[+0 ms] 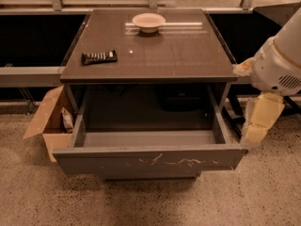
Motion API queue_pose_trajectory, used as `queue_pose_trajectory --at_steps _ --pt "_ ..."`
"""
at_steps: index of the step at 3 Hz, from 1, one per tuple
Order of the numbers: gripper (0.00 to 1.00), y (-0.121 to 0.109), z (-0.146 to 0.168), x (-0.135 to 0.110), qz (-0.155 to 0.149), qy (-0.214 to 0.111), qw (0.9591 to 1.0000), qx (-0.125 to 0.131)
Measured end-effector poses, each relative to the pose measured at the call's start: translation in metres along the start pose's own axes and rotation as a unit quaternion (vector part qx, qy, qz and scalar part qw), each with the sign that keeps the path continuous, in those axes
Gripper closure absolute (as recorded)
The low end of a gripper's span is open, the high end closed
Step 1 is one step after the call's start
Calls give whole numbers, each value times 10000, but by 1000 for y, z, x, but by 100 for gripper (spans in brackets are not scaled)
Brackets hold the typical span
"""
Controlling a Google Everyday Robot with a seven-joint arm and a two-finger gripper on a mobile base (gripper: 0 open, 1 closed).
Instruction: Close top drawer
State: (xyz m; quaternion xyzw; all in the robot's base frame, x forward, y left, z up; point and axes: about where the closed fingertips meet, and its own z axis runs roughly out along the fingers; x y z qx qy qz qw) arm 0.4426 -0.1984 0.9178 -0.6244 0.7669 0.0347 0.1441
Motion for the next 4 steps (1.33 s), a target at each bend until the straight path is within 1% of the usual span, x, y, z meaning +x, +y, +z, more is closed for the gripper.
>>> queue_pose_trajectory --at_steps 1,2,3,4 --pt "0 12 52 -5 -174 -258 9986 -436" --pt "0 28 100 -11 -295 -430 9959 -737" --pt "0 30 105 -11 -335 -449 9953 -792" --pt "0 40 128 -15 -530 -542 9915 -1060"
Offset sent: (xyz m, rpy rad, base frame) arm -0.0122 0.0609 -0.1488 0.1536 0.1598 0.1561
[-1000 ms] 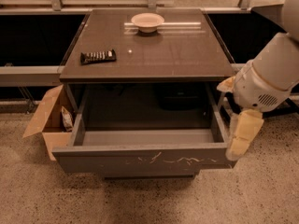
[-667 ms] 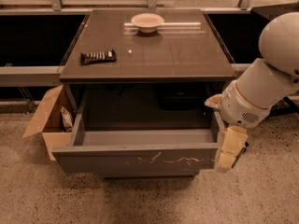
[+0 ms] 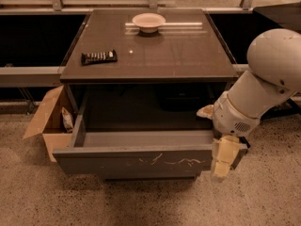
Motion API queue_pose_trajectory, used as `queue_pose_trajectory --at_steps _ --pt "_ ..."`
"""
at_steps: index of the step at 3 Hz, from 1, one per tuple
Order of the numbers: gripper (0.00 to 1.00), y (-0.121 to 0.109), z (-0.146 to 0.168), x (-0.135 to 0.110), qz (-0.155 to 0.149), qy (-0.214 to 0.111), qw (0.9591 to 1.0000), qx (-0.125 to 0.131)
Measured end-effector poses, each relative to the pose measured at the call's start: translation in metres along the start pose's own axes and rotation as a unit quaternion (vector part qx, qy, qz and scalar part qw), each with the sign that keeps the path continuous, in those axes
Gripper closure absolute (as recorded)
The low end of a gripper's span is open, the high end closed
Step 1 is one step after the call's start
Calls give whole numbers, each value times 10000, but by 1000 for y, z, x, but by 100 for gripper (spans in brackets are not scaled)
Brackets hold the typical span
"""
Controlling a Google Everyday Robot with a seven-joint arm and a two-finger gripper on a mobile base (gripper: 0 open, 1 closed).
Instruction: Close top drawer
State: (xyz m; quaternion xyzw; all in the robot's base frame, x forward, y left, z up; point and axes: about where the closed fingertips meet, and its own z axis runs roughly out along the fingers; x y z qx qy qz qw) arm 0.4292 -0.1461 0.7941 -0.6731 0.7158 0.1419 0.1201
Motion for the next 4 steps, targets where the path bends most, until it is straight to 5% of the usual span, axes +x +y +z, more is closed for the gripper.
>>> queue_pose_trajectory --at_steps 1,2,4 --pt "1 17 39 -8 -427 -34 9986 -312" --pt "24 31 59 -18 -693 -77 9967 -424" --pt "79 41 101 -7 -714 -150 9959 -544"
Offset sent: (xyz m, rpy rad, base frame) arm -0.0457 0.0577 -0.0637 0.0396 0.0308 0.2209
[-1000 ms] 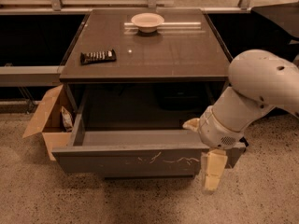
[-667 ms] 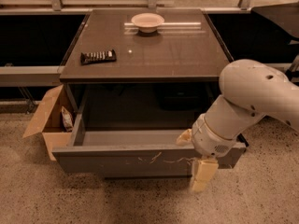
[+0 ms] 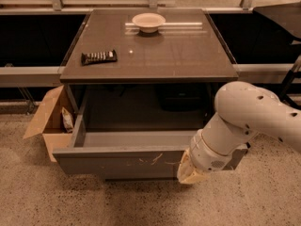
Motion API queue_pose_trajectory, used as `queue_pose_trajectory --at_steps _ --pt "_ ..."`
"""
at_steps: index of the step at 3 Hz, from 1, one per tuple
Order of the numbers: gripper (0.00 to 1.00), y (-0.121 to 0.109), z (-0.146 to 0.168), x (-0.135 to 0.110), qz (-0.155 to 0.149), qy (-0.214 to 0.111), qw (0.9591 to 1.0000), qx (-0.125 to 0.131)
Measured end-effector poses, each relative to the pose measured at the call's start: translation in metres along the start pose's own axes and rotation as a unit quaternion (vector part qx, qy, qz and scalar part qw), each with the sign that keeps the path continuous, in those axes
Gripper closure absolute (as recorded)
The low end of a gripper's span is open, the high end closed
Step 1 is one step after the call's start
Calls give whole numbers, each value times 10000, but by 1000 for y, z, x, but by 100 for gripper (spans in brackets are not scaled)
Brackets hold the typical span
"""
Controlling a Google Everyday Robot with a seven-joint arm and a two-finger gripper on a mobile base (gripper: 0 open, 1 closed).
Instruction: Close top drawer
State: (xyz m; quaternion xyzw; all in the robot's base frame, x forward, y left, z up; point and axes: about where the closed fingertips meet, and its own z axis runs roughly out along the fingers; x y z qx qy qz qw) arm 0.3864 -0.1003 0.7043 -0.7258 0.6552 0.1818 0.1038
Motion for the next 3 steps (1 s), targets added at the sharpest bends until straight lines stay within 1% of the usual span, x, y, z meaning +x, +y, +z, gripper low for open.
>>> queue_pose_trajectory --at_steps 1,2,3 --pt "99 -3 19 18 135 68 9999 68" --pt "100 -10 30 36 271 166 9993 184" --pt "82 -19 31 50 408 291 9980 373"
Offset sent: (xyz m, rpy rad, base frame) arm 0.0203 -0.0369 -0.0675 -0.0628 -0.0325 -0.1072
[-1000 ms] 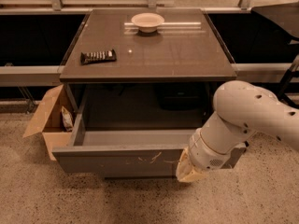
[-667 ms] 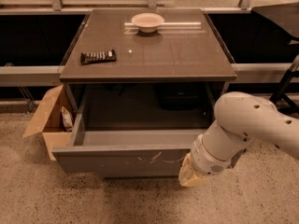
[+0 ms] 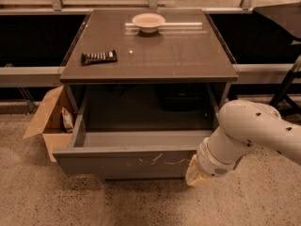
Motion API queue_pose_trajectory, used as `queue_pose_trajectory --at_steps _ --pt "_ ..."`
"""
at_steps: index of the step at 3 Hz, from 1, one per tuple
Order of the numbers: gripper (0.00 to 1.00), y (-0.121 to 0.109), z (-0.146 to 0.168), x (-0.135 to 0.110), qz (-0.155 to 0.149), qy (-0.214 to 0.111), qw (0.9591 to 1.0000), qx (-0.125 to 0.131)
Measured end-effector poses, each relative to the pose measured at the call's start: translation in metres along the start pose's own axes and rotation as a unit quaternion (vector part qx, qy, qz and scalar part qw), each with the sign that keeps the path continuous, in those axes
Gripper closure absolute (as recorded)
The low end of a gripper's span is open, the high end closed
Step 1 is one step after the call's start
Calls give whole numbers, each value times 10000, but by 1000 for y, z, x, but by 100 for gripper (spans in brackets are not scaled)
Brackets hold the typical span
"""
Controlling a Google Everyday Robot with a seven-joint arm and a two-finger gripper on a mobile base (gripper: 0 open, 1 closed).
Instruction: Close top drawer
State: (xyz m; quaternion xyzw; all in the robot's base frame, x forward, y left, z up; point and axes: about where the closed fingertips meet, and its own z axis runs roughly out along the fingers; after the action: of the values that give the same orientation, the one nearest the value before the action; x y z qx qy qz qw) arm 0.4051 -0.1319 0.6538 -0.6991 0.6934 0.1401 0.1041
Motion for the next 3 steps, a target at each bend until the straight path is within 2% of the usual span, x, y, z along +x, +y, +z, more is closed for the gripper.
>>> queue_pose_trajectory --at_steps 1,3 --pt "59 -8 -2 9 109 42 9998 149" --pt "14 -22 -2 20 261 81 9993 255"
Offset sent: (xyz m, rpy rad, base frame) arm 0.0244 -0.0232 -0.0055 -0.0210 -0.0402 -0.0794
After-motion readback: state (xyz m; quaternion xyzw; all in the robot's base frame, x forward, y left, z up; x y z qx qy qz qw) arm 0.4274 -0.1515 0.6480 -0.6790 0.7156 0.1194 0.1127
